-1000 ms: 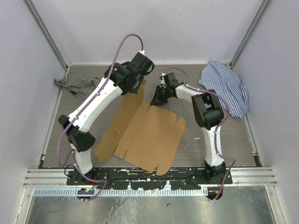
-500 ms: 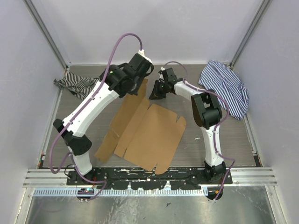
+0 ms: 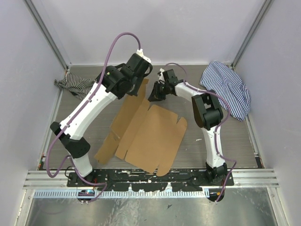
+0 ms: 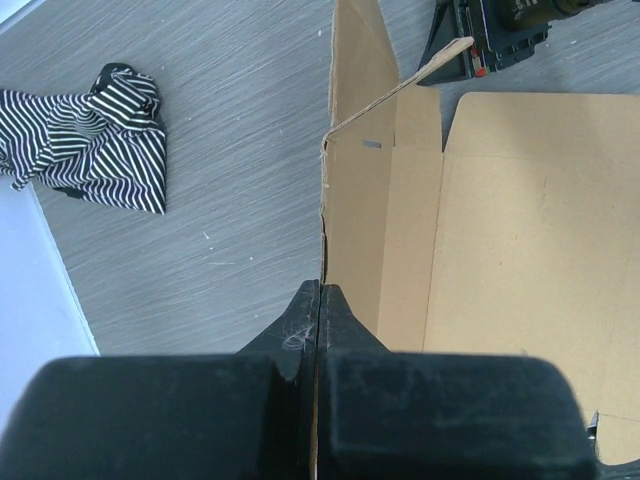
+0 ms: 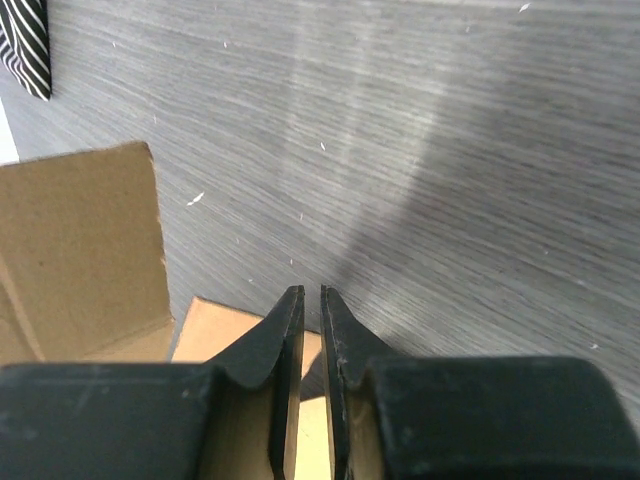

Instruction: Fold the paper box

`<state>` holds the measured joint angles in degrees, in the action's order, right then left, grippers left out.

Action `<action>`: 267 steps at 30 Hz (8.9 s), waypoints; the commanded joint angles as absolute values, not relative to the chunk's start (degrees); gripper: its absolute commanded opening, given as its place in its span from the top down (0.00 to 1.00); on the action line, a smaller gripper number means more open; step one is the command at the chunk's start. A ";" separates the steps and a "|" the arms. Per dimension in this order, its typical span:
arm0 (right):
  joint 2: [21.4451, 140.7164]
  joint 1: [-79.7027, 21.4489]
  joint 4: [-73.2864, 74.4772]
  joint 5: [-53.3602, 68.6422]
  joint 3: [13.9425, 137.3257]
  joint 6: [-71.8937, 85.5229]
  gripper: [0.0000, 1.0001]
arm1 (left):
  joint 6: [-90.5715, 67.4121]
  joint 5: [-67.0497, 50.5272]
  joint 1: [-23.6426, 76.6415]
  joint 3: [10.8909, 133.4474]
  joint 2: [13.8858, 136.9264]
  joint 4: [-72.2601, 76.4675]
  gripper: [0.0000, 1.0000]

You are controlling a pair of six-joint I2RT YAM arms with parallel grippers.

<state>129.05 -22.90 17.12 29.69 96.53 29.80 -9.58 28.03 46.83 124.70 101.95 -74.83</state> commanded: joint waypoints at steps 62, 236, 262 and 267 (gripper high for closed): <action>120.17 -22.14 13.58 28.36 89.00 29.91 0.81 | -14.61 22.19 50.95 119.90 94.23 -70.26 1.00; 123.44 -27.51 -5.42 49.13 82.70 18.80 0.45 | -26.15 24.98 50.55 92.63 81.21 -58.79 1.00; 131.19 -28.21 -4.70 63.28 89.51 16.36 0.32 | -26.02 22.57 50.49 92.76 79.60 -57.66 1.00; 128.55 -28.21 -5.24 62.27 86.83 16.07 0.36 | -25.95 22.85 50.46 92.72 80.11 -57.91 1.00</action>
